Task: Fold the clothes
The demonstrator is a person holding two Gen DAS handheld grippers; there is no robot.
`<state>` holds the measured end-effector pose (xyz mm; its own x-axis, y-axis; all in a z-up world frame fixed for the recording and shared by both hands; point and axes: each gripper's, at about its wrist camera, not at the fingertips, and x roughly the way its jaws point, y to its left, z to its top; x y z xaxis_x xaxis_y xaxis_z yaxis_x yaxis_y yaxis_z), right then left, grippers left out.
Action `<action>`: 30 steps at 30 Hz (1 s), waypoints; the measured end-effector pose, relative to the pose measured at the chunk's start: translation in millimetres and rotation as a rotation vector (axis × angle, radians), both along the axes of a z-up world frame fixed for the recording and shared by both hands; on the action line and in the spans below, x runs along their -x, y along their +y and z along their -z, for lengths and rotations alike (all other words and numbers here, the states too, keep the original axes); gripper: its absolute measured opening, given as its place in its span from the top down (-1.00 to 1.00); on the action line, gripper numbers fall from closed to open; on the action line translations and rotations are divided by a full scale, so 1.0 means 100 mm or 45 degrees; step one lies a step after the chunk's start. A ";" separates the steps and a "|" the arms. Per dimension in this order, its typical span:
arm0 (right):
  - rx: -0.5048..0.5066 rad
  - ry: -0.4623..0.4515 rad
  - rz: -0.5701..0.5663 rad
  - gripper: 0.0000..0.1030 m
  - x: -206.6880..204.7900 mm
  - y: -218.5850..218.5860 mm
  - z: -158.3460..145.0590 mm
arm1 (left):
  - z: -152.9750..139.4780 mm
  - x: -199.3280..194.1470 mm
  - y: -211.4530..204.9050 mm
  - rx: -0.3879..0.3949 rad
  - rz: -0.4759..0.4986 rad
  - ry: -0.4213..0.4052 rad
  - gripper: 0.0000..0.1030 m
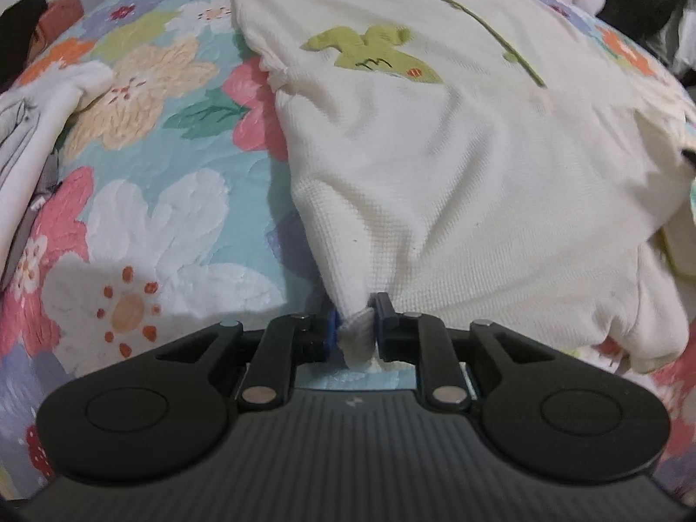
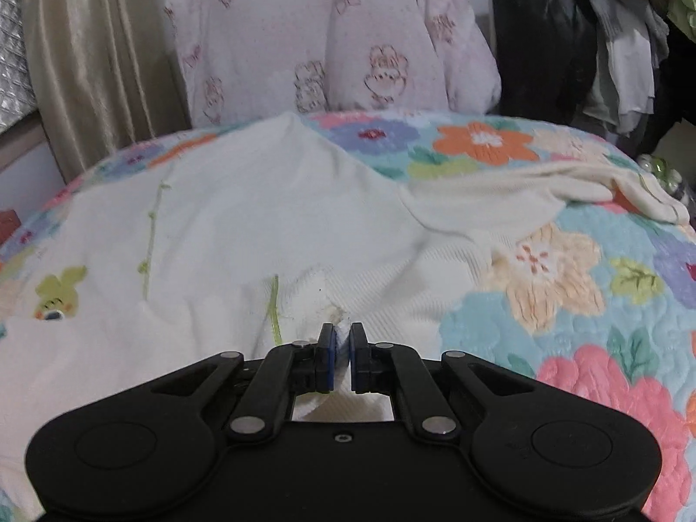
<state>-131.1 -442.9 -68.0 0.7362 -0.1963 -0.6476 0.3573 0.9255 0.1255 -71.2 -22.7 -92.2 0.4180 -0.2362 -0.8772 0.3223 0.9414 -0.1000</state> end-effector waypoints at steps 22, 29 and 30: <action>-0.079 0.052 -0.210 -0.10 -0.44 -0.03 -0.16 | -0.70 -1.02 -0.07 0.122 0.387 -0.307 -0.15; -0.105 0.176 -0.355 0.60 -0.73 -0.06 0.16 | 0.07 -1.40 -0.33 0.133 0.547 -0.119 -0.13; -0.087 0.162 -0.417 0.89 -0.71 -0.01 0.18 | 0.10 -1.37 -0.35 0.121 0.553 -0.136 -0.02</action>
